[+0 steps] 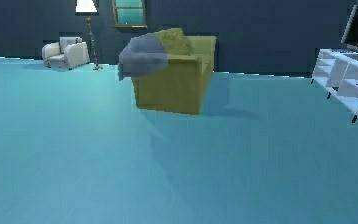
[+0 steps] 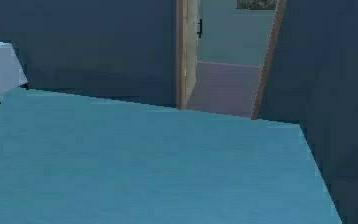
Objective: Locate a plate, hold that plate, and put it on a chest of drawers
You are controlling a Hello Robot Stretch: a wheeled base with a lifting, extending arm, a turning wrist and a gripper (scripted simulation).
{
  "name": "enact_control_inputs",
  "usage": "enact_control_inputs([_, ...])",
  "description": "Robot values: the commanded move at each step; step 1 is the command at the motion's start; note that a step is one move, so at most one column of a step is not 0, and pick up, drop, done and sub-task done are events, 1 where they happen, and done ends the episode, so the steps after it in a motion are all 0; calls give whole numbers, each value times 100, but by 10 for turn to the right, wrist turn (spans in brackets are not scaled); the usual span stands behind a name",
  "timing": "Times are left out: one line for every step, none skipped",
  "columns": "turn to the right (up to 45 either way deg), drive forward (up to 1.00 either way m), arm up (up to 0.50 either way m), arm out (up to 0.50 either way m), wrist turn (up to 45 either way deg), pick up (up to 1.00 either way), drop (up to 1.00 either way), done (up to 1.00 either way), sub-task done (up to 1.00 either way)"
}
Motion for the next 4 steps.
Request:
enact_control_inputs([0, 55, 0, 0, 0, 0, 0, 0, 0])
enact_control_inputs([-450, 0, 0, 0, 0, 0, 0, 0, 0])
enact_control_inputs([-240, 0, 0, 0, 0, 0, 0, 0, 0])
enact_control_inputs([0, 100, 0, 0, 0, 0, 0, 0, 0])
